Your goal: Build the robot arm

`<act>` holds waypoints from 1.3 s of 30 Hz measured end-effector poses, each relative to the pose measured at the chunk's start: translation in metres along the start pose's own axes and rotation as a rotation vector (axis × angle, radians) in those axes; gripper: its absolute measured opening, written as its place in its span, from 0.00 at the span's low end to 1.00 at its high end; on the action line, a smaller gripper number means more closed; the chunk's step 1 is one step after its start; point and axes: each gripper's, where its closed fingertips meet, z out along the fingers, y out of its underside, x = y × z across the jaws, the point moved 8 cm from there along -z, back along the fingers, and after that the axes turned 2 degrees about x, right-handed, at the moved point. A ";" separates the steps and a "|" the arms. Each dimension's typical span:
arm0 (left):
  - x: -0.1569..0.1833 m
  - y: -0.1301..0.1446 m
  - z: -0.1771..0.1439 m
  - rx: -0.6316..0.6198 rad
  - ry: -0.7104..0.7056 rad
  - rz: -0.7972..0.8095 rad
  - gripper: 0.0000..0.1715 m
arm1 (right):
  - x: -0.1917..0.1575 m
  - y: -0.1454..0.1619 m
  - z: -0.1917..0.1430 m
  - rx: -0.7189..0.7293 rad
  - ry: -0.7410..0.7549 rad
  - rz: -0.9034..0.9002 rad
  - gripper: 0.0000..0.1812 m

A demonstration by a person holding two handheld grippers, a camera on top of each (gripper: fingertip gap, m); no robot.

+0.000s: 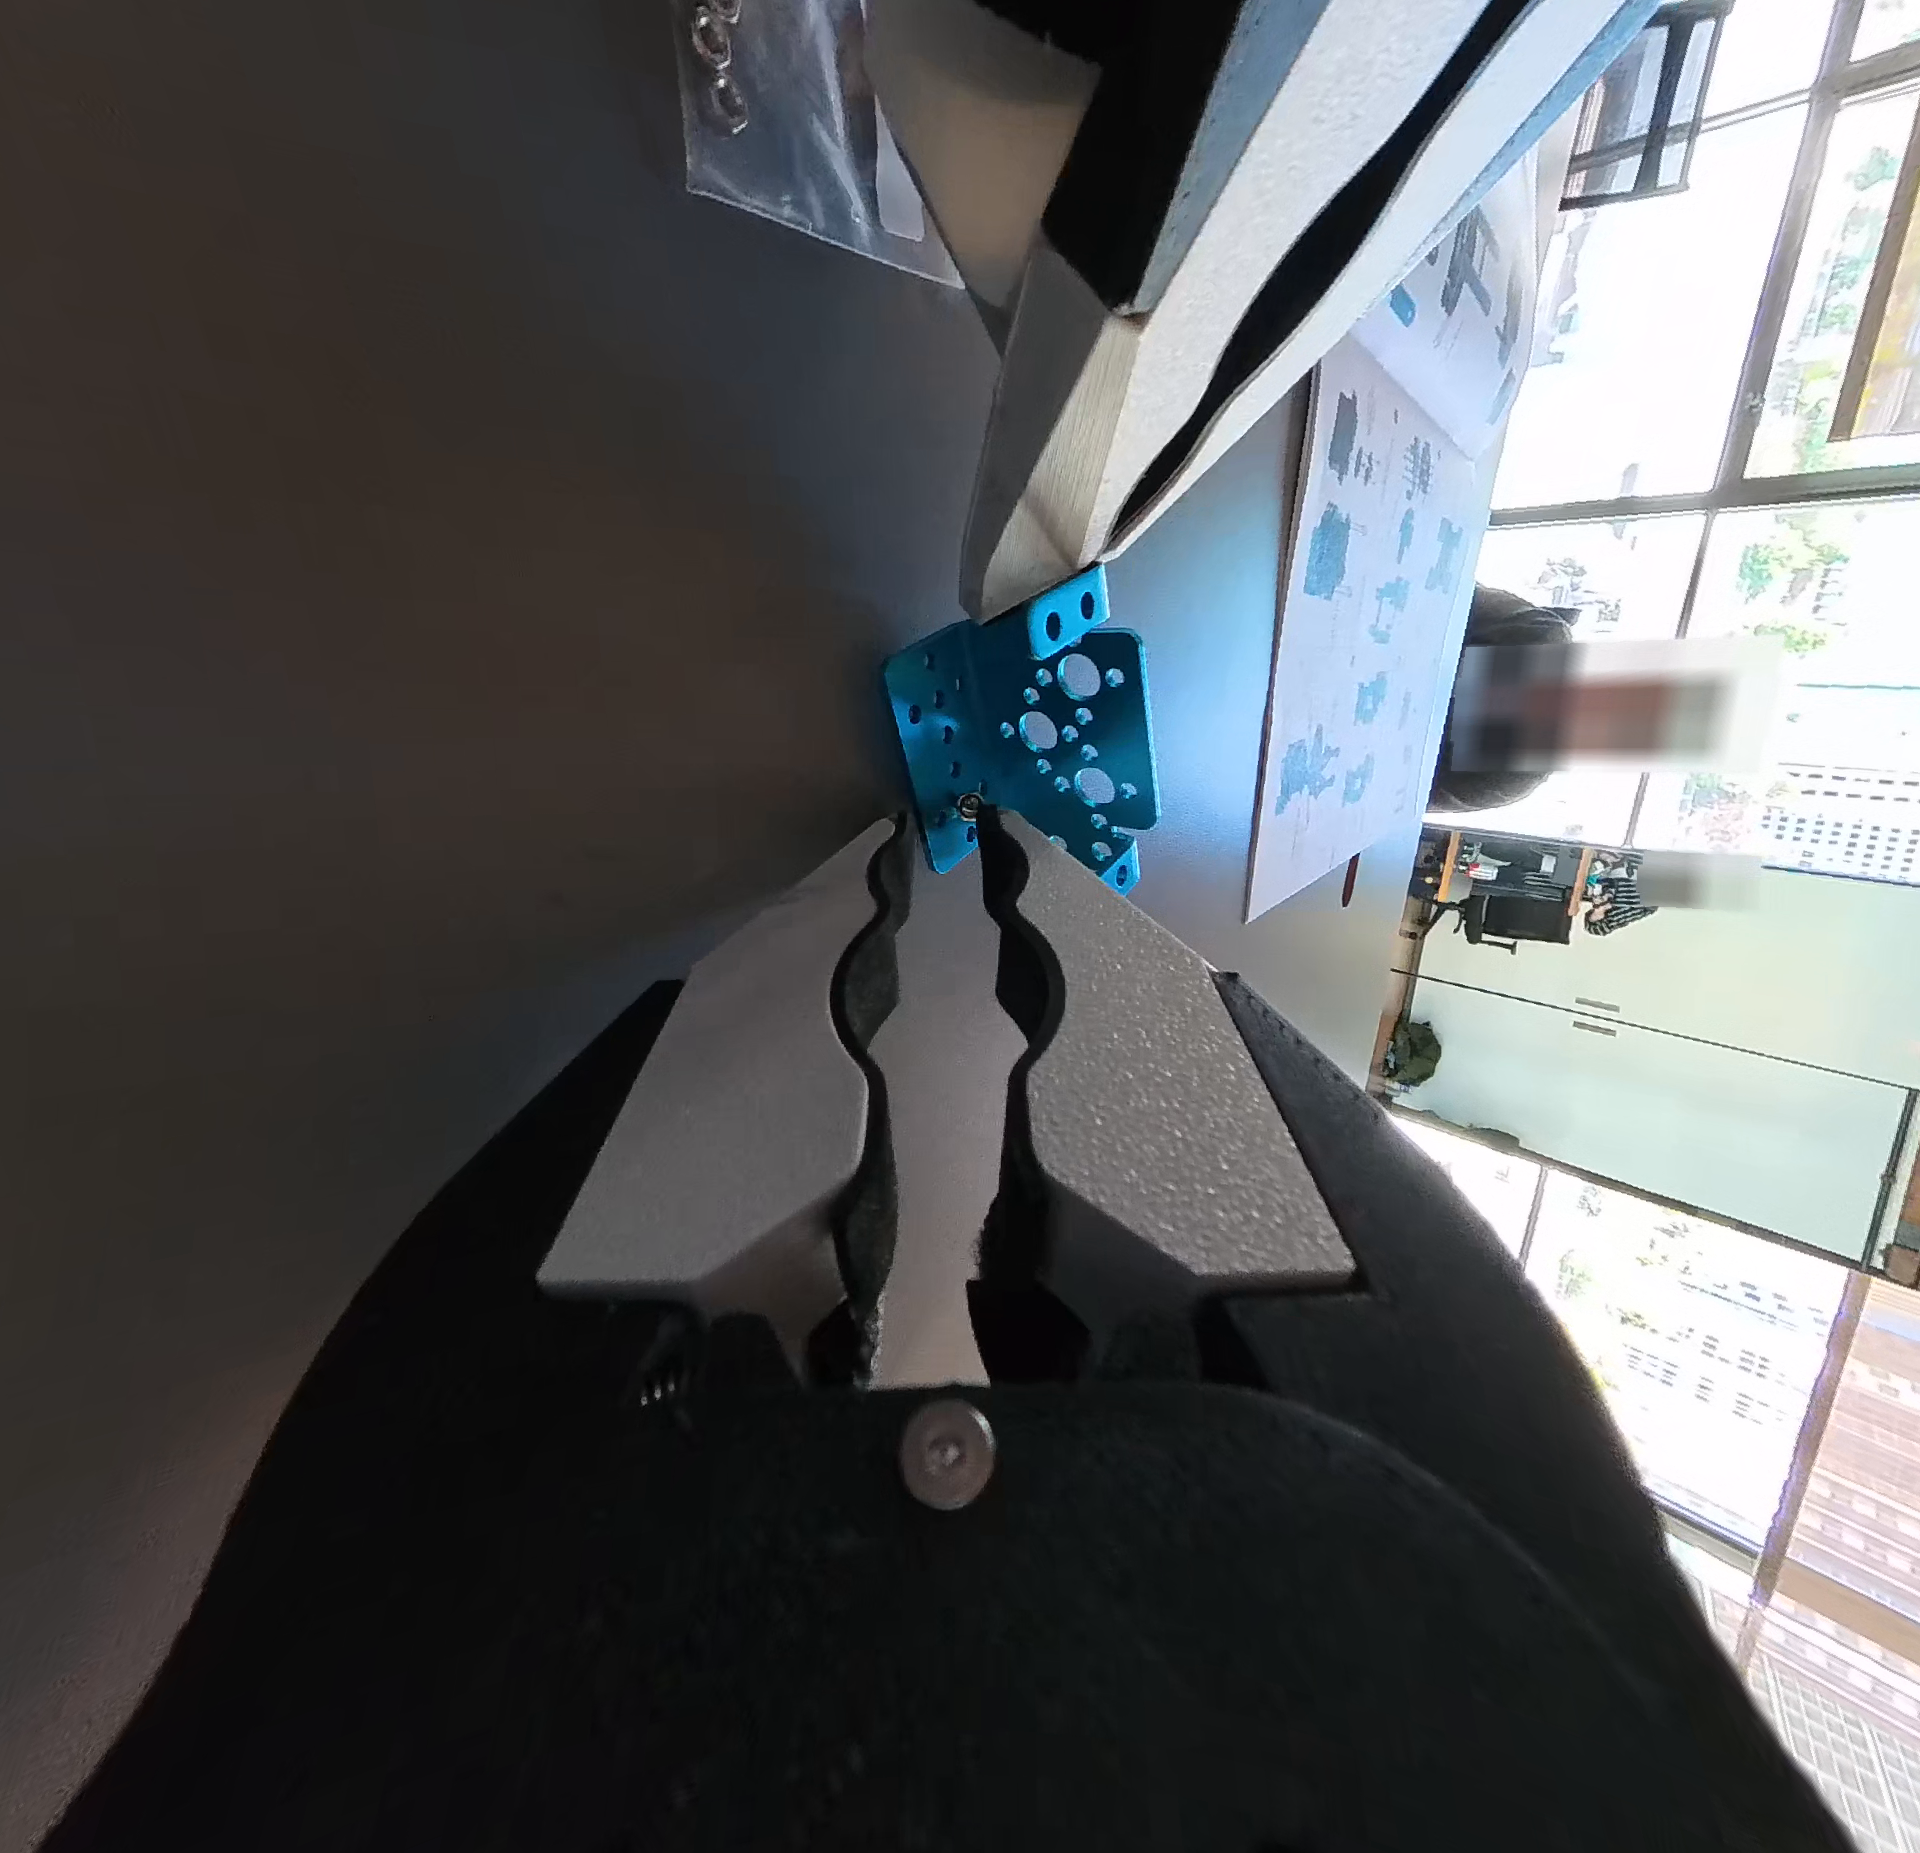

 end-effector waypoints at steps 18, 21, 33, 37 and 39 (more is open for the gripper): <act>0.001 0.000 0.000 -0.002 -0.001 0.007 0.01 | 0.003 -0.003 0.001 -0.027 -0.033 -0.054 0.07; 0.001 0.000 0.000 -0.002 -0.001 0.007 0.01 | 0.003 -0.003 0.001 -0.032 -0.034 -0.059 0.07; 0.000 0.000 0.000 -0.001 -0.002 -0.006 0.01 | 0.001 0.000 -0.009 0.010 -0.014 0.081 0.10; 0.000 0.000 0.000 -0.001 -0.001 -0.015 0.01 | 0.002 -0.001 -0.018 0.080 -0.042 0.389 0.12; 0.000 0.000 0.000 -0.001 -0.002 -0.018 0.01 | 0.004 -0.003 -0.025 0.157 -0.044 0.590 0.13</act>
